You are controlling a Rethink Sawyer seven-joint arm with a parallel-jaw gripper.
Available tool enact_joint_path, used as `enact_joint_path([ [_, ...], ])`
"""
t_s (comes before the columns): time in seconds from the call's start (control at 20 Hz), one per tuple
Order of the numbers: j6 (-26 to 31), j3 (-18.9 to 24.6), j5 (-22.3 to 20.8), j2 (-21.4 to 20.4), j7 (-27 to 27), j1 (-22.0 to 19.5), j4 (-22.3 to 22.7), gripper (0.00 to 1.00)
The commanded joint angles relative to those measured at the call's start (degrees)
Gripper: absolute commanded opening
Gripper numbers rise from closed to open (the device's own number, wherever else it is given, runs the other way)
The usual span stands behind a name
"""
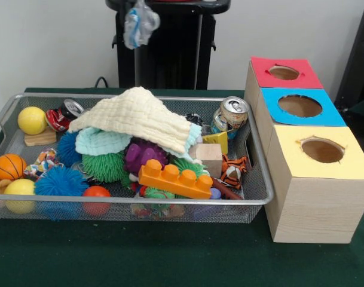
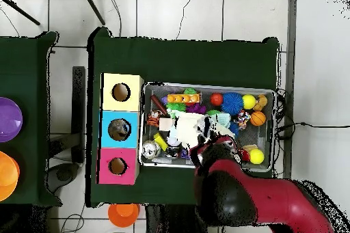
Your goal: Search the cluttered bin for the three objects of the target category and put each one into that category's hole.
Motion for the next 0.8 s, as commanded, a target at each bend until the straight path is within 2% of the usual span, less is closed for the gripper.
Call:
enact_joint_path([
  [0.05,5.25,-5.18,-0.62,2.07,11.37,6.44,-2.29,0.00],
  [0.3,3.96,-9.56,0.06,3.15,13.54,12.10,-3.73,0.00],
  [0.55,3.66,-9.57,3.35,1.28,12.64,12.89,-2.61,0.00],
  [0.8,1.53,-12.02,3.76,2.67,13.64,15.75,-3.85,0.00],
])
